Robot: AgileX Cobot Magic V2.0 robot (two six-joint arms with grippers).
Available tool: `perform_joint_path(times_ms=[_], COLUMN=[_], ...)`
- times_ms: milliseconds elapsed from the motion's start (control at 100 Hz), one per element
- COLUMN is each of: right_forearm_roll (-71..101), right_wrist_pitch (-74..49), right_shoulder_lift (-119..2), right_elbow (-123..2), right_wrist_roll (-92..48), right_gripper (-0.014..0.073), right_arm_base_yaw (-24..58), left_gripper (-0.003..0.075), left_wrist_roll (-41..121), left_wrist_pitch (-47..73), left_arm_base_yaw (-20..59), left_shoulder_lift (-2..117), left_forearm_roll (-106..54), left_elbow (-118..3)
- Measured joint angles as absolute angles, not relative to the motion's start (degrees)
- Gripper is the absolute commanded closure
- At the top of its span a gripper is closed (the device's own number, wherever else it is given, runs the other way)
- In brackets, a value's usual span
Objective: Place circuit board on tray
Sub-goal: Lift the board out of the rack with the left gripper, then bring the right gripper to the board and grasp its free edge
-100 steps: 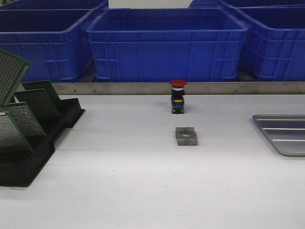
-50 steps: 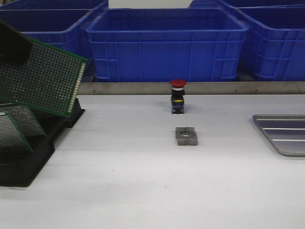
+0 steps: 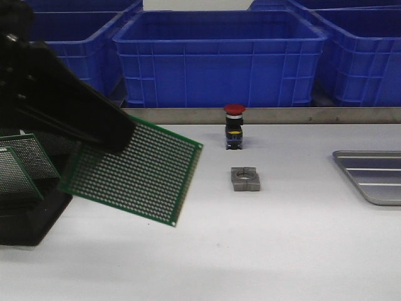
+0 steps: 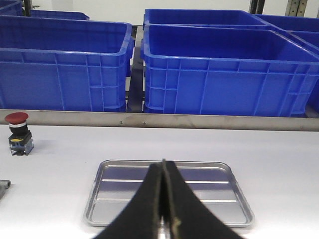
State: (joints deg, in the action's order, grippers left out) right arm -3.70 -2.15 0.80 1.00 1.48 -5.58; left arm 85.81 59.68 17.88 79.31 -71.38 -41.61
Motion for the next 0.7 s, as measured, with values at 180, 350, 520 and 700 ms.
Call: perform_joint_path(times_ms=[180, 350, 520, 700], right_forearm_roll=[-3.45, -1.1, 2.11, 8.93], right_wrist_pitch=[-10.73, -23.57, -30.21, -32.68], right_shoulder_lift=[0.8, -3.63, -12.59, -20.75], right_elbow=[-4.75, -11.26, -16.18, -20.64], right_wrist_roll=[1.48, 1.48, 1.48, 1.32], right_gripper=[0.0655, 0.0655, 0.0655, 0.061], right_arm_base_yaw=[-5.49, -5.49, -5.49, -3.53], left_gripper=[0.0741, 0.0741, 0.0741, 0.0741], left_wrist_roll=[85.93, 86.0, 86.0, 86.14], left_wrist_pitch=[58.95, 58.73, 58.62, 58.62], left_arm_base_yaw=[21.57, 21.71, 21.71, 21.71], left_shoulder_lift=[82.63, 83.63, 83.63, 83.63], left_forearm_roll=[-72.27, -72.5, -72.64, -72.64], left_elbow=[-41.61, -41.61, -41.61, -41.61])
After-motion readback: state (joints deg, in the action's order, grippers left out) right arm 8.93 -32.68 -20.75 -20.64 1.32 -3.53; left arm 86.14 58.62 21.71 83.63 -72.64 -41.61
